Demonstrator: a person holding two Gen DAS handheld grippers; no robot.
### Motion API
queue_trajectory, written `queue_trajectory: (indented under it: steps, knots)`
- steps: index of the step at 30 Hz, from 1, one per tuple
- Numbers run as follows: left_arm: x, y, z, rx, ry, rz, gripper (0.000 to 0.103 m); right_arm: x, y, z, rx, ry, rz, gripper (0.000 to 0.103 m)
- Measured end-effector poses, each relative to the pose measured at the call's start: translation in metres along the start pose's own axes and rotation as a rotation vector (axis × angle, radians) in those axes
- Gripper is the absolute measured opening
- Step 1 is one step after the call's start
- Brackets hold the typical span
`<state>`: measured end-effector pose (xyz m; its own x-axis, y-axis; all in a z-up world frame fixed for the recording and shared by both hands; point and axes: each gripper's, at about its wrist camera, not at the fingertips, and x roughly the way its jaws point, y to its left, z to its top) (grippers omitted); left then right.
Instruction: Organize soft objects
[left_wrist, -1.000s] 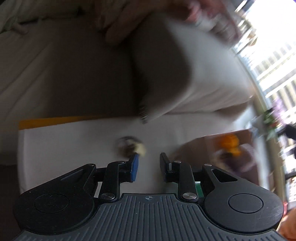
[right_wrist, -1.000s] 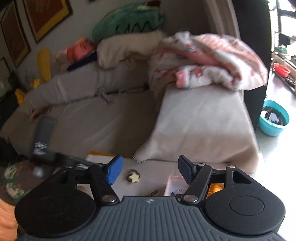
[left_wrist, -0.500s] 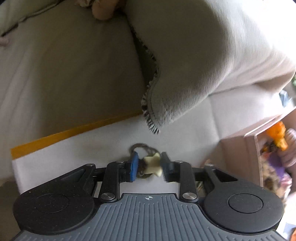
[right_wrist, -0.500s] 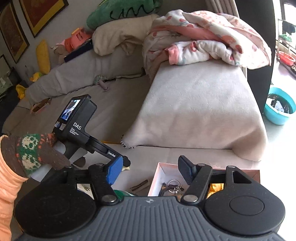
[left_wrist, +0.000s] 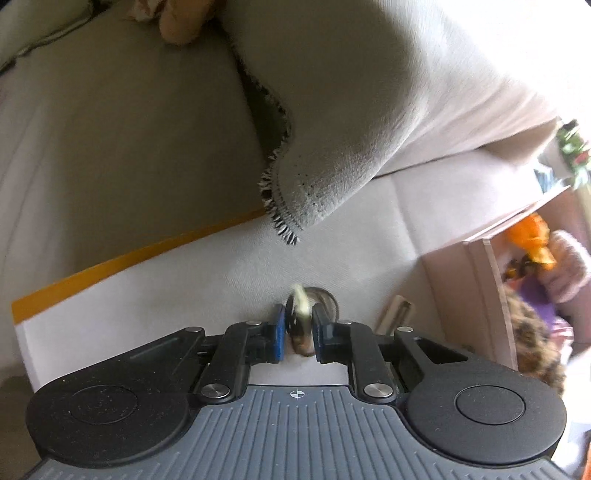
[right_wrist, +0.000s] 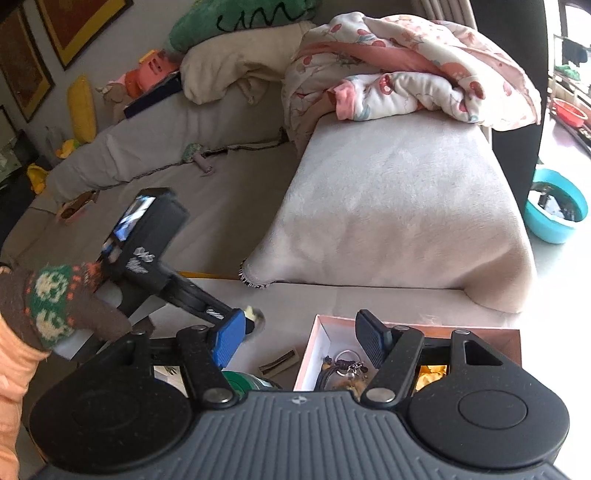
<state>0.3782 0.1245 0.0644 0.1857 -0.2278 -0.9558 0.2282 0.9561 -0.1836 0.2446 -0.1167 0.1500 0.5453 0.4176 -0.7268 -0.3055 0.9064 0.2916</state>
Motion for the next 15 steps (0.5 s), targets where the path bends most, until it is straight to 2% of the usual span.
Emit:
queue_trajectory:
  steps: [3,5,6,8,12,15]
  knots:
    - [-0.032,0.021,-0.022,-0.039,-0.114,-0.069,0.017,-0.002,0.009,0.009,0.015,0.019,-0.034,0.066]
    - [-0.058,0.041,-0.046,-0.084,-0.221,-0.132,0.017,0.003,0.02,0.015,0.018,0.04,-0.053,0.064]
    - [-0.067,0.05,-0.056,-0.103,-0.274,-0.148,0.017,0.007,0.026,0.018,0.019,0.058,-0.054,0.061]
    - [-0.087,0.069,-0.088,-0.139,-0.378,-0.151,0.017,0.021,0.04,0.026,0.023,0.109,-0.071,0.044]
    - [-0.105,0.108,-0.151,-0.223,-0.519,-0.179,0.017,0.066,0.068,0.04,0.012,0.27,-0.099,0.04]
    - [-0.095,0.133,-0.179,-0.258,-0.542,-0.176,0.016,0.113,0.082,0.043,0.017,0.433,-0.155,0.039]
